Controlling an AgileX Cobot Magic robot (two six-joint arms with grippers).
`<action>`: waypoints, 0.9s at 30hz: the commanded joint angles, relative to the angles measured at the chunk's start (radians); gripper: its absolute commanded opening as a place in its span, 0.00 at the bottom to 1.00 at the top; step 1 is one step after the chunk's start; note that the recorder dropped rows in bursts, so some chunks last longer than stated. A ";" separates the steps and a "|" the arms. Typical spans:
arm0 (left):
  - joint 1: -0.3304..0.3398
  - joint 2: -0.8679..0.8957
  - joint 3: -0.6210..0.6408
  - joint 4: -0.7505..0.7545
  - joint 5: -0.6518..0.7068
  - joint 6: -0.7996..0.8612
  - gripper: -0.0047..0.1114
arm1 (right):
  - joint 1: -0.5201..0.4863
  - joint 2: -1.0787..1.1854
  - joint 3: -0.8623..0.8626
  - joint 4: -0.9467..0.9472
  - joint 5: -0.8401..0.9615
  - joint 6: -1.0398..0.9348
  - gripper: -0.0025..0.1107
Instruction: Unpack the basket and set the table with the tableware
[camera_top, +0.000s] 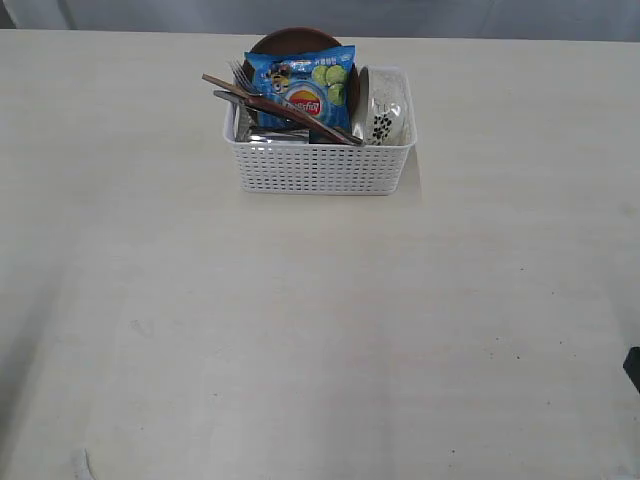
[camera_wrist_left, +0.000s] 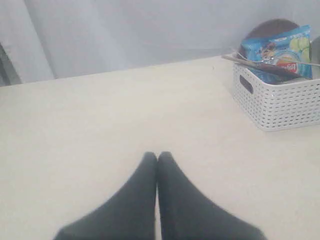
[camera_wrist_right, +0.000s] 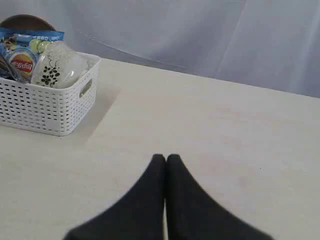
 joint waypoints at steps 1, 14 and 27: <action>0.002 -0.002 -0.004 -0.002 -0.001 -0.002 0.04 | -0.001 -0.004 -0.002 -0.020 -0.048 -0.032 0.02; 0.002 -0.002 -0.004 -0.002 -0.001 -0.002 0.04 | -0.001 -0.004 -0.002 0.003 -1.186 0.174 0.02; 0.002 -0.002 -0.004 -0.002 -0.001 0.000 0.04 | 0.009 0.415 -0.611 0.126 -0.260 0.477 0.02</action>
